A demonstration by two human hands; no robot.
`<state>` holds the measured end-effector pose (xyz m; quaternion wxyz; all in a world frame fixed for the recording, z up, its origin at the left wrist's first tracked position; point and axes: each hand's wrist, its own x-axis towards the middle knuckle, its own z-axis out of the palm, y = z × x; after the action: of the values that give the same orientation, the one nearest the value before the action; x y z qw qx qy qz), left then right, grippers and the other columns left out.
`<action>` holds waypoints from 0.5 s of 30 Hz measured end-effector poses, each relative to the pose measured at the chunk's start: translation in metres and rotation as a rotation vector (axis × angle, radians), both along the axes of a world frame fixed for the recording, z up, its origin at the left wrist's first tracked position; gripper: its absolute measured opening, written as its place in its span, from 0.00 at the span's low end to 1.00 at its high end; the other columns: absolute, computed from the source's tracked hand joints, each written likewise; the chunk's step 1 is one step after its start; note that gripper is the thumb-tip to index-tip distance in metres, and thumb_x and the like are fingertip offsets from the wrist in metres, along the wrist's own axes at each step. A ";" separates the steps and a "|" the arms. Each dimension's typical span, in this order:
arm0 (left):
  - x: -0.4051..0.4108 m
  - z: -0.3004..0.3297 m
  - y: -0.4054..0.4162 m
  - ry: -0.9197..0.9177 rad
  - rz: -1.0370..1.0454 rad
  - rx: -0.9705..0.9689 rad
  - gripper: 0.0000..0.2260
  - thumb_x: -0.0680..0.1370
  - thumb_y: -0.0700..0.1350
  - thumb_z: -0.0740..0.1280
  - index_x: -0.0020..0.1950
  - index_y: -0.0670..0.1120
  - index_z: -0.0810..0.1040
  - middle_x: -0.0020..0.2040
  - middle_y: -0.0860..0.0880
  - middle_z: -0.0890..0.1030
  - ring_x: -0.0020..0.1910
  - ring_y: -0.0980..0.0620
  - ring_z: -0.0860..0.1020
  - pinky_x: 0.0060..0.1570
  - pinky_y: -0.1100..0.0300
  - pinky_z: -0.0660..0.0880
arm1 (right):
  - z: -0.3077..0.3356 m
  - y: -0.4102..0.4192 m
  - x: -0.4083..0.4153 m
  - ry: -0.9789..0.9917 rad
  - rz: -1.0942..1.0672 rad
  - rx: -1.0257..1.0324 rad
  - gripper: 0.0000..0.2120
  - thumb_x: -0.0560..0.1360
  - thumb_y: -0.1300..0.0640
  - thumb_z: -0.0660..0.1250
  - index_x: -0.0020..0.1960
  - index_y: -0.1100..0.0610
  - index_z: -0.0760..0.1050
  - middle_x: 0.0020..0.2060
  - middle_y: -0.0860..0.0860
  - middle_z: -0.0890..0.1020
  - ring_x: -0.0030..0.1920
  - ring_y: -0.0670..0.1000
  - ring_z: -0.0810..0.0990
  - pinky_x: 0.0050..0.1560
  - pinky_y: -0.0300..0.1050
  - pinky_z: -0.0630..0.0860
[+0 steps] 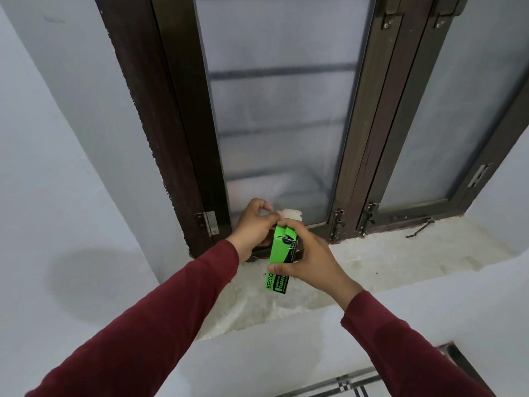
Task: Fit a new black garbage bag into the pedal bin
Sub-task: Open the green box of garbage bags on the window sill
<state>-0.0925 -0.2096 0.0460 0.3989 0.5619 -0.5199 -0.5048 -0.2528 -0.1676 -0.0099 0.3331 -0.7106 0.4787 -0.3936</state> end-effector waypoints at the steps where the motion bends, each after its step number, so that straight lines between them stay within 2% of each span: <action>1: 0.000 0.001 0.002 0.023 -0.028 0.000 0.05 0.81 0.46 0.68 0.55 0.50 0.74 0.46 0.47 0.82 0.43 0.47 0.80 0.47 0.51 0.77 | 0.000 -0.001 0.000 -0.002 -0.011 0.013 0.41 0.57 0.42 0.85 0.65 0.35 0.70 0.48 0.38 0.82 0.46 0.42 0.83 0.38 0.35 0.81; 4: 0.007 0.004 0.007 0.074 -0.180 0.013 0.05 0.82 0.46 0.66 0.57 0.48 0.79 0.48 0.48 0.82 0.47 0.47 0.80 0.49 0.51 0.75 | 0.000 -0.003 0.001 -0.006 -0.095 0.036 0.41 0.55 0.41 0.86 0.57 0.37 0.64 0.45 0.45 0.82 0.37 0.44 0.84 0.31 0.42 0.82; 7: 0.016 0.003 0.015 0.086 -0.409 0.018 0.14 0.81 0.41 0.68 0.67 0.50 0.78 0.56 0.48 0.85 0.51 0.52 0.84 0.48 0.60 0.80 | 0.004 -0.006 0.002 -0.022 -0.168 0.066 0.42 0.54 0.39 0.86 0.53 0.43 0.59 0.45 0.45 0.83 0.39 0.42 0.85 0.31 0.44 0.83; 9: 0.019 0.000 0.017 0.037 -0.463 -0.026 0.20 0.80 0.37 0.69 0.70 0.50 0.75 0.64 0.46 0.82 0.60 0.50 0.82 0.57 0.56 0.81 | 0.008 -0.008 0.002 -0.086 -0.152 0.141 0.39 0.57 0.40 0.85 0.52 0.45 0.59 0.48 0.46 0.83 0.43 0.46 0.87 0.36 0.49 0.86; 11: 0.022 -0.002 0.017 -0.007 -0.420 -0.087 0.20 0.79 0.36 0.70 0.70 0.49 0.75 0.65 0.43 0.82 0.63 0.46 0.81 0.65 0.49 0.78 | 0.009 -0.008 0.000 -0.289 -0.064 0.268 0.27 0.62 0.47 0.82 0.48 0.44 0.65 0.49 0.51 0.83 0.47 0.52 0.87 0.45 0.56 0.87; 13: 0.027 -0.007 0.016 0.006 -0.374 -0.094 0.20 0.79 0.36 0.71 0.69 0.48 0.74 0.62 0.41 0.83 0.59 0.46 0.83 0.64 0.47 0.78 | 0.012 -0.005 -0.001 -0.568 -0.003 0.420 0.12 0.67 0.51 0.76 0.42 0.47 0.73 0.47 0.55 0.83 0.47 0.58 0.86 0.49 0.59 0.86; 15: 0.029 -0.012 0.016 -0.006 -0.353 -0.111 0.18 0.79 0.36 0.72 0.66 0.48 0.72 0.61 0.41 0.84 0.55 0.47 0.84 0.60 0.47 0.79 | 0.014 -0.004 -0.001 -0.747 -0.065 0.513 0.04 0.73 0.52 0.72 0.44 0.52 0.79 0.46 0.58 0.85 0.46 0.63 0.87 0.48 0.59 0.85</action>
<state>-0.0638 -0.1940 0.0341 0.3330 0.4405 -0.6387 -0.5359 -0.2539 -0.1720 0.0038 0.6357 -0.3992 0.4296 -0.5020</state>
